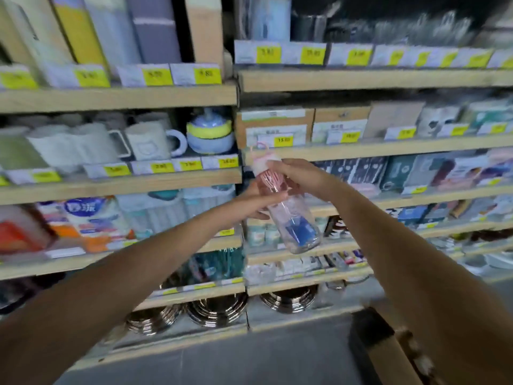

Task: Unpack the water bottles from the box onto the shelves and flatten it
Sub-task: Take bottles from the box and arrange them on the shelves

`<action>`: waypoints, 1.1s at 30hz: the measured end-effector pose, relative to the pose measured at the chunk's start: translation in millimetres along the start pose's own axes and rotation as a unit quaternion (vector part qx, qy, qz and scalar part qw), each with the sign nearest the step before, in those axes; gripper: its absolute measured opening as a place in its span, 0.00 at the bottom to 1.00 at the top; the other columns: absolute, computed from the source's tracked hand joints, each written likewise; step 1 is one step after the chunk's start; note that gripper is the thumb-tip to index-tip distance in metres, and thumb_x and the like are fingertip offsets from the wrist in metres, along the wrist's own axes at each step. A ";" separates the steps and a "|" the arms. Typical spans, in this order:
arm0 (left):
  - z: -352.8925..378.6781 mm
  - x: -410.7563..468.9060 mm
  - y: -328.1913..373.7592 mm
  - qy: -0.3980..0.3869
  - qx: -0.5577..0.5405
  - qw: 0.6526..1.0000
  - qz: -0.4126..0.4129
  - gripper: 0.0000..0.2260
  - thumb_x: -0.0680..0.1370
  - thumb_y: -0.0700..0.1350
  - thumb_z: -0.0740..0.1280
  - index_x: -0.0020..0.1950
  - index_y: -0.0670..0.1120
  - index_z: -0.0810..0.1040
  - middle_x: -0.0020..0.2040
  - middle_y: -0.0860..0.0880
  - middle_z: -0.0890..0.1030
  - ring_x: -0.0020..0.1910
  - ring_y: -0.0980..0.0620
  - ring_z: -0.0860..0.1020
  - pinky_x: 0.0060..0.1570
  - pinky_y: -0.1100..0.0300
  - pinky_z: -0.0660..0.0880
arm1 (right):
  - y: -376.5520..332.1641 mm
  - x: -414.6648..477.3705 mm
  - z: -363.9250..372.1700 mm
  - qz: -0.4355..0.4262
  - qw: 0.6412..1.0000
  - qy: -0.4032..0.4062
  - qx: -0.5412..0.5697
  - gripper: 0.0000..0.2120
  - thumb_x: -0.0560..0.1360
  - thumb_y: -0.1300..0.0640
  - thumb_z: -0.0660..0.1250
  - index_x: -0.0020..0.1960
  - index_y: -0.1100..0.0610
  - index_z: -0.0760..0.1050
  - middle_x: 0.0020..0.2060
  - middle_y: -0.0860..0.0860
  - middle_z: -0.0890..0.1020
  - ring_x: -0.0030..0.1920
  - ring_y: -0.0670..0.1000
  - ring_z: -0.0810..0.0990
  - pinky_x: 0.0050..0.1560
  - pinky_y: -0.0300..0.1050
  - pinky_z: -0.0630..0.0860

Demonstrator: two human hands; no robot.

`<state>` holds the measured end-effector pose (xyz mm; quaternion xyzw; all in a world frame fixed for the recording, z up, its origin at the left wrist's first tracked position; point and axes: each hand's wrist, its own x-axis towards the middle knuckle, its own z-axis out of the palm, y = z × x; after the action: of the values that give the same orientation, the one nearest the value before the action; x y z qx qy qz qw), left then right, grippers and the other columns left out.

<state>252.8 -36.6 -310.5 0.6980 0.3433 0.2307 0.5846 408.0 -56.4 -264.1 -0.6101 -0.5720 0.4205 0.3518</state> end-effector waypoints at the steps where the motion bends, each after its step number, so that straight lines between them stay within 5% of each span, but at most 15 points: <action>1: -19.6 -12.0 12.1 0.020 -0.014 0.999 0.026 0.25 0.74 0.52 0.70 0.67 0.55 0.63 0.62 0.51 0.77 0.59 0.52 0.78 0.53 0.52 0.79 | -27.8 4.1 11.6 -0.028 1.000 -0.011 0.002 0.11 0.77 0.47 0.64 0.40 0.53 0.77 0.28 0.43 0.82 0.30 0.42 0.79 0.30 0.33 0.74; 7: -114.7 -78.5 67.7 0.101 -0.028 0.988 0.116 0.13 0.77 0.45 0.68 0.55 0.59 0.68 0.57 0.52 0.79 0.52 0.58 0.80 0.51 0.56 0.79 | -153.8 15.3 76.4 -0.127 0.991 -0.036 -0.026 0.09 0.77 0.49 0.66 0.46 0.55 0.79 0.37 0.48 0.82 0.34 0.43 0.79 0.35 0.35 0.74; 10: -160.9 -104.3 95.6 0.132 -0.023 0.977 0.164 0.16 0.77 0.41 0.67 0.61 0.56 0.69 0.58 0.50 0.80 0.54 0.53 0.80 0.49 0.54 0.79 | -207.3 20.6 104.3 -0.170 0.984 -0.010 -0.044 0.13 0.76 0.47 0.66 0.49 0.57 0.80 0.41 0.51 0.83 0.39 0.46 0.80 0.42 0.38 0.76; 13: -199.8 -123.1 120.0 0.184 -0.020 0.964 0.191 0.24 0.77 0.43 0.68 0.70 0.48 0.63 0.63 0.45 0.77 0.61 0.48 0.77 0.59 0.47 0.75 | -252.1 26.2 122.3 -0.197 0.978 -0.004 -0.065 0.17 0.76 0.42 0.64 0.53 0.55 0.78 0.49 0.54 0.83 0.48 0.50 0.80 0.52 0.46 0.75; 17: -253.5 -150.4 147.4 0.240 -0.017 0.941 0.238 0.27 0.78 0.41 0.65 0.73 0.43 0.56 0.67 0.42 0.73 0.66 0.46 0.73 0.67 0.45 0.69 | -315.5 32.6 152.6 -0.249 0.965 0.014 -0.080 0.17 0.78 0.44 0.62 0.56 0.57 0.77 0.49 0.53 0.82 0.45 0.49 0.77 0.46 0.46 0.74; 20: -289.9 -173.9 171.1 0.287 -0.009 0.917 0.276 0.25 0.78 0.40 0.65 0.72 0.41 0.58 0.66 0.42 0.74 0.62 0.48 0.75 0.58 0.57 0.76 | -357.8 36.3 174.4 -0.269 0.953 0.039 -0.133 0.20 0.78 0.42 0.60 0.56 0.58 0.77 0.51 0.53 0.82 0.48 0.48 0.76 0.49 0.44 0.79; 22: -315.2 -186.4 184.6 0.306 -0.016 0.906 0.292 0.25 0.78 0.42 0.65 0.72 0.42 0.58 0.66 0.42 0.74 0.61 0.47 0.76 0.58 0.52 0.76 | -381.7 35.2 187.4 -0.299 0.940 0.046 -0.155 0.18 0.78 0.42 0.61 0.55 0.55 0.78 0.48 0.48 0.81 0.46 0.45 0.75 0.36 0.33 0.74; 25: -352.9 -200.4 204.2 0.338 -0.034 0.891 0.300 0.25 0.78 0.46 0.65 0.71 0.41 0.58 0.66 0.41 0.74 0.61 0.44 0.76 0.62 0.44 0.73 | -411.7 35.8 203.9 -0.346 0.926 0.042 -0.143 0.13 0.78 0.45 0.62 0.54 0.51 0.78 0.45 0.43 0.80 0.43 0.41 0.76 0.40 0.31 0.70; 29: -407.4 -223.7 230.0 0.384 -0.057 0.861 0.330 0.18 0.78 0.47 0.65 0.64 0.42 0.65 0.57 0.42 0.78 0.46 0.49 0.79 0.44 0.55 0.78 | -443.3 46.1 221.1 -0.381 0.909 0.037 -0.168 0.18 0.77 0.49 0.66 0.62 0.56 0.73 0.51 0.50 0.80 0.47 0.45 0.78 0.48 0.39 0.74; 33: -448.2 -243.1 255.2 0.358 -0.083 0.859 0.356 0.18 0.79 0.52 0.63 0.65 0.44 0.69 0.56 0.45 0.77 0.51 0.48 0.78 0.52 0.54 0.76 | -473.9 66.2 241.0 -0.435 0.883 0.061 -0.165 0.19 0.74 0.51 0.70 0.60 0.60 0.74 0.52 0.58 0.80 0.44 0.45 0.77 0.42 0.41 0.73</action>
<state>-177.9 55.5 51.6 0.5904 0.2364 0.6851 0.3552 -3.8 43.5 63.9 -0.3740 -0.8186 0.0870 0.4272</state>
